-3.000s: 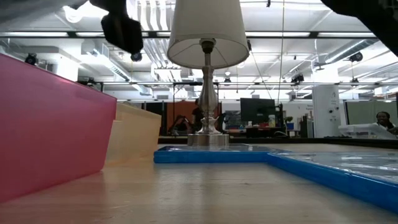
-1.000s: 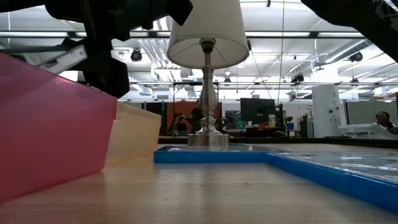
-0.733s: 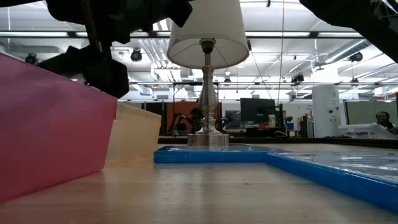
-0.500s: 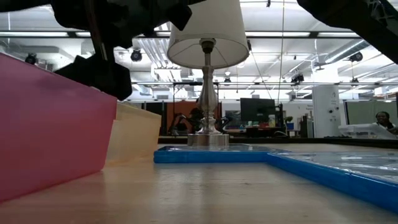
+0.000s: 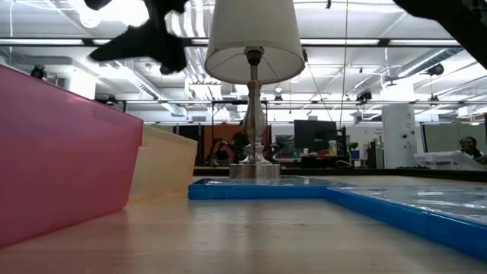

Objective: Pick & place jewel cases by type
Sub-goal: Put the bottom black CD case into the pink bin

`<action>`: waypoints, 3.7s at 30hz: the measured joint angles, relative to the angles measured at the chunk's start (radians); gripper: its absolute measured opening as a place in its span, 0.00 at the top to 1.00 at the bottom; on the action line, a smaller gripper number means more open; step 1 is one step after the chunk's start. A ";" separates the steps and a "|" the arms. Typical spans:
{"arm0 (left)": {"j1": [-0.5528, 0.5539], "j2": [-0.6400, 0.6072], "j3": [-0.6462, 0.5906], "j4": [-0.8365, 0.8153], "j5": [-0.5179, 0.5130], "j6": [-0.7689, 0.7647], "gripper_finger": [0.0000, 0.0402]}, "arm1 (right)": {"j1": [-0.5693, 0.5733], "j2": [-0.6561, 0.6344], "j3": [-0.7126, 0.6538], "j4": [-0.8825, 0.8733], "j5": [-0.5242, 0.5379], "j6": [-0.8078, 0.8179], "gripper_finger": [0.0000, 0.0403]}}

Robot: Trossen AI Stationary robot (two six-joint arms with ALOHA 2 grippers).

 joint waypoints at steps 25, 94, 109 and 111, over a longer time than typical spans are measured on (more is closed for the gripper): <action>-0.029 0.554 0.079 0.414 0.157 0.018 0.66 | 0.305 -0.351 -0.006 -0.646 0.547 0.374 0.22; -0.048 1.396 0.920 0.407 0.135 -0.163 0.66 | 0.771 -0.947 -1.601 0.524 0.056 0.569 0.50; -0.047 1.395 0.919 0.410 0.205 -0.130 0.66 | 0.772 -0.744 -1.600 0.706 -0.033 0.629 0.73; -0.045 1.395 0.919 0.411 0.206 -0.125 0.66 | 0.771 -0.745 -1.600 0.704 -0.033 0.628 0.77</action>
